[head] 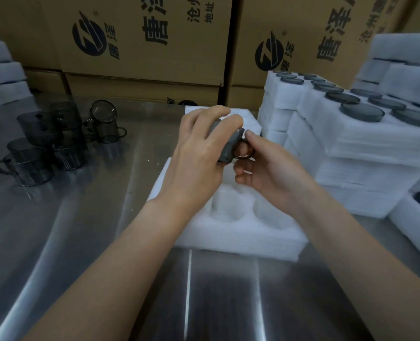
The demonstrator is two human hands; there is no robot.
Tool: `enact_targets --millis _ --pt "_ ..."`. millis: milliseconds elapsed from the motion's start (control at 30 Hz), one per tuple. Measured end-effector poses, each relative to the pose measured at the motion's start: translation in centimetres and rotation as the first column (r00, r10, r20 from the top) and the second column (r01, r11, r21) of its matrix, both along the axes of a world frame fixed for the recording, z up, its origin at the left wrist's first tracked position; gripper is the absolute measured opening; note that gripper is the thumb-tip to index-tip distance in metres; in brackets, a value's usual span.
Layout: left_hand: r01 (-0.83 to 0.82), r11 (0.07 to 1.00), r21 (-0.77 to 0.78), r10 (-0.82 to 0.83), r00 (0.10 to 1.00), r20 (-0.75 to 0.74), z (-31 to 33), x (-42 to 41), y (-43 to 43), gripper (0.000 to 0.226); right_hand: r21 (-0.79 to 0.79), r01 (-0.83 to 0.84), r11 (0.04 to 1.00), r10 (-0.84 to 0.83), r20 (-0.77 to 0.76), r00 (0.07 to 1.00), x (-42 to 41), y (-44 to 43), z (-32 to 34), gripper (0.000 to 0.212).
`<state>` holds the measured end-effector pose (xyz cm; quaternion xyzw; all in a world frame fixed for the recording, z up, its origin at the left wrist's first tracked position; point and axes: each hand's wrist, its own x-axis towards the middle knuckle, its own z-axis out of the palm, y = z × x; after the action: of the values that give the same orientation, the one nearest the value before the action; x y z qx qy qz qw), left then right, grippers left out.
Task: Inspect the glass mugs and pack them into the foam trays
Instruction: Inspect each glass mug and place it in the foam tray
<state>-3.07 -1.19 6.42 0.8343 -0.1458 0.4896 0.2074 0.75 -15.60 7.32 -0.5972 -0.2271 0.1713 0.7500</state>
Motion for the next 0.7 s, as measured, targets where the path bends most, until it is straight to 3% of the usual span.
enact_targets --millis 100,233,400,533,700 --pt "-0.044 0.999 -0.017 0.045 0.999 0.008 0.01 -0.01 0.02 0.045 0.109 -0.031 0.994 0.035 -0.039 0.999 0.17 -0.21 -0.09 0.034" --pt "-0.031 0.992 -0.119 0.022 0.997 -0.079 0.00 -0.13 0.08 0.065 0.202 -0.068 0.977 0.069 0.003 0.998 0.41 -0.32 -0.42 0.028" --pt "0.029 0.953 -0.303 -0.097 0.972 -0.214 0.32 -0.23 0.27 0.084 0.155 -0.048 0.987 0.025 0.148 0.989 0.59 -0.61 -0.43 0.017" --pt "0.100 0.940 -0.327 -0.177 0.960 -0.217 0.25 -0.19 0.28 0.075 0.083 0.032 0.996 -0.048 0.200 0.979 0.40 -0.41 -0.43 0.019" --pt "0.117 0.966 -0.229 -0.162 0.968 -0.189 0.11 0.11 0.38 0.062 0.070 0.016 0.997 -0.021 0.076 0.997 0.22 0.12 -0.22 0.036"
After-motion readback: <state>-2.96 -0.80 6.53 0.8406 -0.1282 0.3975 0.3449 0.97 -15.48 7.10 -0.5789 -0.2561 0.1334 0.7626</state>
